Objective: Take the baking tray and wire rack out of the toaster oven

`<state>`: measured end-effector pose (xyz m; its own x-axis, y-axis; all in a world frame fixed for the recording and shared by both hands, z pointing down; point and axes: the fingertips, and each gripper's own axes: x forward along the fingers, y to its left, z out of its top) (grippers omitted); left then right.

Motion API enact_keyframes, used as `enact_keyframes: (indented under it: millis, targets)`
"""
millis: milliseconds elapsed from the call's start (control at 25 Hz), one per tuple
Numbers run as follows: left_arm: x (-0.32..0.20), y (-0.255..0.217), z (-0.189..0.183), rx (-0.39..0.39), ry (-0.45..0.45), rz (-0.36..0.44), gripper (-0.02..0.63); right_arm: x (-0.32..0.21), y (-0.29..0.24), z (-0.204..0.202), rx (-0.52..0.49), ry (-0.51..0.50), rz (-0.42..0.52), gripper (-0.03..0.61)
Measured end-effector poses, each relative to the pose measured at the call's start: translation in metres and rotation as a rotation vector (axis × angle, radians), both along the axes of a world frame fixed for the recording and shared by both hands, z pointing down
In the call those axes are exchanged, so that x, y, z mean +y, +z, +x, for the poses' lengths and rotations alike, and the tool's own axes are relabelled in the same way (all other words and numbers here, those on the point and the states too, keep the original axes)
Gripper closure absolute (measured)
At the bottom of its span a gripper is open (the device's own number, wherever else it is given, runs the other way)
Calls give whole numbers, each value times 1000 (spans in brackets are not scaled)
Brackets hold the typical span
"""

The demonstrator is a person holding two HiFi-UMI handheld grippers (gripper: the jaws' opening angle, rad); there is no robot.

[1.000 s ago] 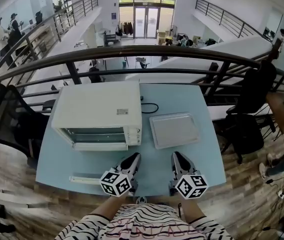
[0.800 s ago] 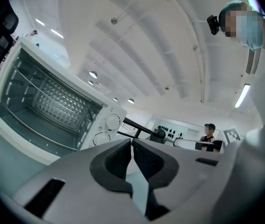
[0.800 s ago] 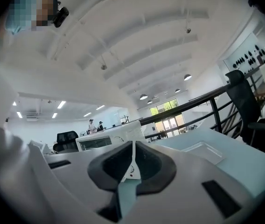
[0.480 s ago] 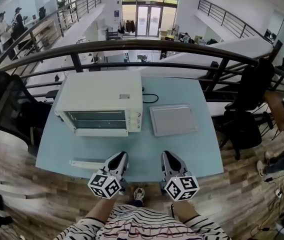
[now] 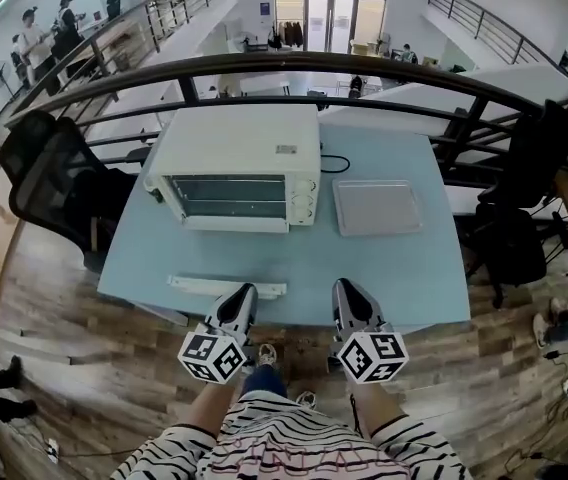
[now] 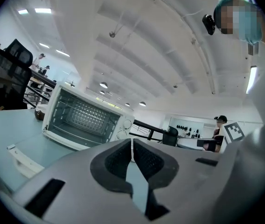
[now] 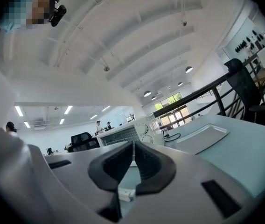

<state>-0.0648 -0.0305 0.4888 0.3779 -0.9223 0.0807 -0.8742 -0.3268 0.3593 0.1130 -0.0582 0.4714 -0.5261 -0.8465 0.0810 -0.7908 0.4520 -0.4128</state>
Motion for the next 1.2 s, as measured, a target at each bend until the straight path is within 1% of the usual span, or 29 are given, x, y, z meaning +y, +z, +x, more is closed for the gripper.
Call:
enact_keyframes:
  millis: [120,240,320,440,600,640,680,720,840,920,1080,1120,1160,1200]
  targets:
    - [-5,3,-22,29,-33,-8,580,-5,-1,-18,-30,-12,-13,541]
    - [-21,8,-50,70,-66,-25,578,-20,1,-44,-43,-36,-16,540]
    - [-35,9,-67,98,-69,-33,578,-33,3,-61,-69,-41,-24,540]
    - [-57,9,-95,148,-66,-48,578,-57,7,-88,-145,-35,-55,540]
    - [-86,10,-138,194,-84,-57,572,-90,16,-125,-278,-2,-119,540]
    - [-94,11,-148,203,-89,-59,546,-99,19,-132,-309,10,-133,538]
    - [-103,12,-157,215,-93,-62,505,-108,21,-140,-336,20,-146,538]
    - [-112,13,-165,229,-95,-67,483,-117,24,-147,-359,30,-160,539]
    - [-135,18,-190,278,-102,-82,469,-138,37,-164,-417,70,-205,538]
    - [-150,23,-201,311,-105,-96,456,-150,45,-168,-459,108,-235,538]
    - [-180,25,-217,368,-100,-112,440,-171,47,-175,-518,160,-257,535]
    - [-188,26,-221,385,-100,-114,438,-176,48,-178,-529,170,-260,527]
    - [-195,26,-225,405,-102,-114,436,-181,49,-180,-542,178,-264,487]
    - [-201,27,-229,426,-107,-112,435,-186,51,-181,-556,184,-269,417]
